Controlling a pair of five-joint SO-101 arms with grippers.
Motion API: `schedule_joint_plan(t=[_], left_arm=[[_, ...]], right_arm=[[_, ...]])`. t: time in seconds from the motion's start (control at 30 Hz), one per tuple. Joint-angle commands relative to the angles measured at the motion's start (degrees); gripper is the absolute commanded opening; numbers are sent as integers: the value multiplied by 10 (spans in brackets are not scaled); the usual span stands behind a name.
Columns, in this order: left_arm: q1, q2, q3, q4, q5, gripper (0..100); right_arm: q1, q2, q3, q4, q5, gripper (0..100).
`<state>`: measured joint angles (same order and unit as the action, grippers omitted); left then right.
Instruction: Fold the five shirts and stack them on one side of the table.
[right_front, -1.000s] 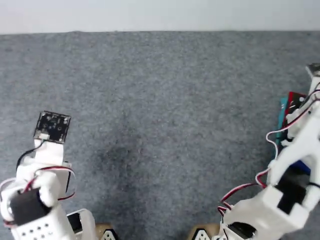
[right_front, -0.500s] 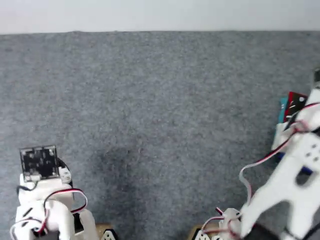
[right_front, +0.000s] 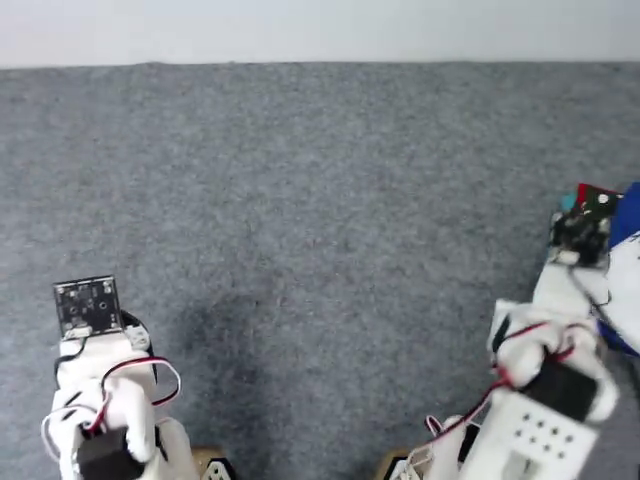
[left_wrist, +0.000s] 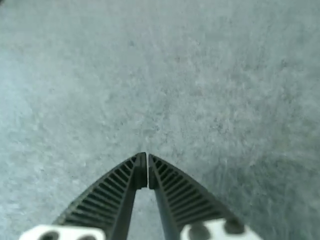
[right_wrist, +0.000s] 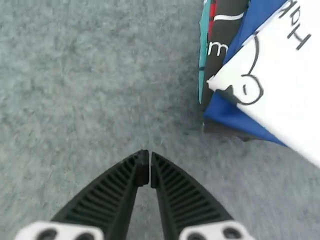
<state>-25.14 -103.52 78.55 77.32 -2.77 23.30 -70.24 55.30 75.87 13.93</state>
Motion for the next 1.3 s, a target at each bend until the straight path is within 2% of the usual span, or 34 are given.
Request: schedule_joint_plan(t=[0.0,0.17,0.43,0.53,0.83,1.03,1.1,1.27], left_arm=[[18,-1,30,-23,6,14],[89,-1,53,-25,7,14],[135,-1,117,-110,26,14],[144,-1,131,-116,24,14],[157,0,180,-203,26,14],[158,1,178,-202,31,14],[158,1,178,-182,65,14],[155,1,179,-90,242,14]], right_arm=[[-22,-88,80,-29,-5,9],[-48,-190,178,-25,-1,10],[-57,-336,322,-22,-1,12],[-78,-338,345,12,-1,12],[-179,-337,383,3,-7,12],[-230,-337,411,-36,-98,9],[-237,-337,411,-44,-113,9],[-231,-335,411,-25,-130,9]])
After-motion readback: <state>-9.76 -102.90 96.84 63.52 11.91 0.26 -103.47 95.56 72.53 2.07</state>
